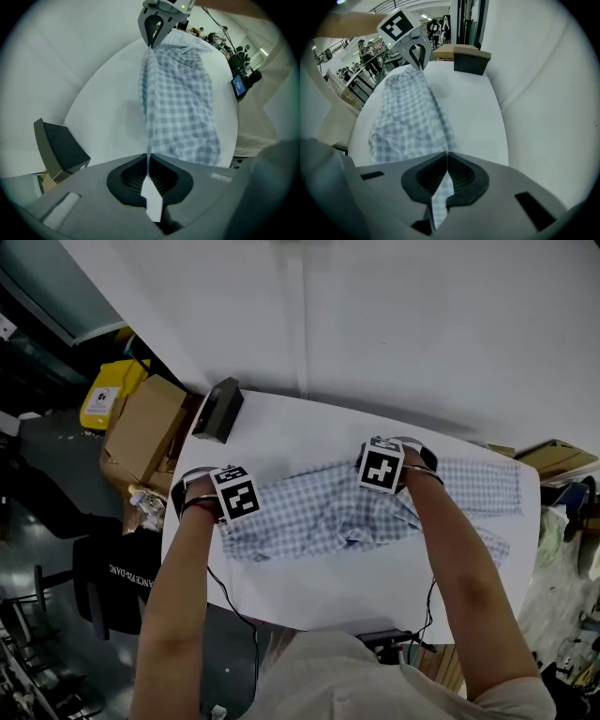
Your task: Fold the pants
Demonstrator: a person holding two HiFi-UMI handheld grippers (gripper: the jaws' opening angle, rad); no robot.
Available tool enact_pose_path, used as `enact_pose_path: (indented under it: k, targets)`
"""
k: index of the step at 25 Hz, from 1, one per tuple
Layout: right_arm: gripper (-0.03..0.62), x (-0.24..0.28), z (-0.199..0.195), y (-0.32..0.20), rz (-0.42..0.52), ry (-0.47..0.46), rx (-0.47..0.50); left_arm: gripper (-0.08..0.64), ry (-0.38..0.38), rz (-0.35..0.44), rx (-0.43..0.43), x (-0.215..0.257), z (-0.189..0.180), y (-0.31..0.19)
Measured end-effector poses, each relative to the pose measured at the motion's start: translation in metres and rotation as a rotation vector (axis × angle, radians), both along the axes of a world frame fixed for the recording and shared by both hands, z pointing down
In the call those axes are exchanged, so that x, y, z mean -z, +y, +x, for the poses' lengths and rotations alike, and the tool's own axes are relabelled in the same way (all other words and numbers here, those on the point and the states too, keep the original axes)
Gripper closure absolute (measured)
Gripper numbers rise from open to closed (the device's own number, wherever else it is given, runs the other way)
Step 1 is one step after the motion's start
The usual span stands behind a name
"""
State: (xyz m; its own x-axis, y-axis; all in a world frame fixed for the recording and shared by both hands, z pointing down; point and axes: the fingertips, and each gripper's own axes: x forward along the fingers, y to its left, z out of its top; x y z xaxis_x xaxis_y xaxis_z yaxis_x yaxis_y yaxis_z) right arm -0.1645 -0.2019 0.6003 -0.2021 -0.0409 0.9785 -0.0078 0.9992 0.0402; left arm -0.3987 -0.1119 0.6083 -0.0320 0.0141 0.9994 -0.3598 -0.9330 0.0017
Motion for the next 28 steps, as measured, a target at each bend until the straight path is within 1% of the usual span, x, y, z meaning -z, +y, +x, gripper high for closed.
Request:
enact_pose_path:
  k: [3, 5, 7, 8, 9, 10, 13, 16, 19, 22, 24, 26, 28]
  targets:
    - [0.569, -0.011, -0.002, -0.003, -0.001, 0.003, -0.005, 0.547, -0.014, 0.1, 0.013, -0.007, 0.0, -0.015]
    - [0.569, -0.014, -0.003, -0.005, 0.008, 0.003, -0.004, 0.546, -0.034, 0.144, -0.018, -0.01, 0.001, -0.02]
    - [0.566, -0.014, -0.003, -0.008, 0.017, -0.009, -0.009, 0.537, -0.039, 0.163, -0.037, -0.011, 0.004, -0.021]
    - [0.553, -0.013, -0.004, -0.008, 0.016, -0.022, -0.015, 0.525, -0.03, 0.163, -0.034, -0.011, 0.007, -0.021]
    - [0.488, -0.012, -0.005, -0.008, 0.01, -0.036, -0.021, 0.485, -0.018, 0.159, -0.027, -0.011, 0.01, -0.021]
    - [0.443, -0.01, -0.007, -0.008, 0.004, -0.048, -0.023, 0.455, -0.008, 0.156, -0.021, -0.009, 0.013, -0.022]
    - [0.434, -0.001, -0.008, -0.01, 0.011, -0.071, -0.014, 0.453, 0.009, 0.168, -0.011, 0.0, 0.016, -0.026]
    - [0.434, 0.016, -0.004, -0.012, 0.033, -0.097, -0.021, 0.453, 0.03, 0.225, 0.003, 0.018, 0.018, -0.034]
    - [0.439, 0.034, 0.004, -0.008, 0.051, -0.123, -0.023, 0.453, 0.094, 0.297, 0.022, 0.041, 0.034, -0.04]
    - [0.469, 0.052, 0.016, 0.004, 0.069, -0.158, -0.031, 0.498, 0.219, 0.338, 0.055, 0.065, 0.07, -0.037]
    - [0.5, 0.061, 0.029, 0.015, 0.077, -0.171, -0.052, 0.508, 0.3, 0.332, 0.06, 0.075, 0.099, -0.031]
    - [0.502, 0.066, 0.045, 0.028, 0.073, -0.169, -0.07, 0.527, 0.351, 0.303, 0.048, 0.079, 0.128, -0.023]
    - [0.493, 0.07, 0.062, 0.045, 0.059, -0.164, -0.086, 0.529, 0.391, 0.257, 0.037, 0.078, 0.161, -0.013]
